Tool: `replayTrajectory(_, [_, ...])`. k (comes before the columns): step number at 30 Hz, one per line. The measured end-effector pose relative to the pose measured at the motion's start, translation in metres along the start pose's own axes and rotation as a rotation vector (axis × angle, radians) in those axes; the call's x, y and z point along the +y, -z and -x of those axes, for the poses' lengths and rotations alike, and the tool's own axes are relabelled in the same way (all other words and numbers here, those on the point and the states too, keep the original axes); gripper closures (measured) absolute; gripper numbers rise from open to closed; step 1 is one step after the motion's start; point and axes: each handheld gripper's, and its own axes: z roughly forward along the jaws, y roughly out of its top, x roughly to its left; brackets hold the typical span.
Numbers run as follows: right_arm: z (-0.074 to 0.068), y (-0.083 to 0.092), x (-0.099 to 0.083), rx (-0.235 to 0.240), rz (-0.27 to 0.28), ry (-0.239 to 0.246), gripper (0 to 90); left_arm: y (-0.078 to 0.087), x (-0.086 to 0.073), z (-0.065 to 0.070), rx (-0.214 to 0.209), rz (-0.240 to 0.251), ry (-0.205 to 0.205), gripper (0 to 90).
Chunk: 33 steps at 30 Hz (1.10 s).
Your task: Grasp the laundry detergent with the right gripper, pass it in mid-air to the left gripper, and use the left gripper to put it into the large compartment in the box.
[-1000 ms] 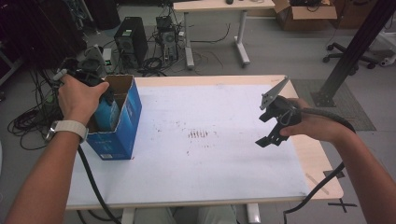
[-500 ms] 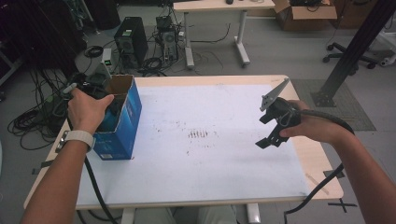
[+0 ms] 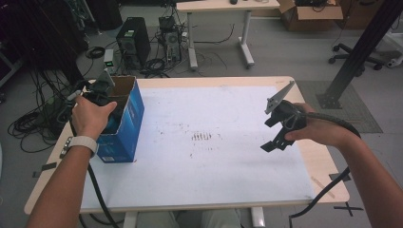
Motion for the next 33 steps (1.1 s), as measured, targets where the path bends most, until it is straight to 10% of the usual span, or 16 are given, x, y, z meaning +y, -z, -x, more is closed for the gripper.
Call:
replayTrajectory(12, [-0.001, -0.002, -0.001, 0.006, -0.004, -0.003, 5.6, 0.001, 0.002, -0.002, -0.012, 0.007, -0.005, 34.1])
replayTrajectory(33, [-0.012, 0.008, -0.001, -0.011, 0.007, 0.012, 5.8, 0.061, -0.005, -0.001, -0.072, 0.077, -0.022, 23.3])
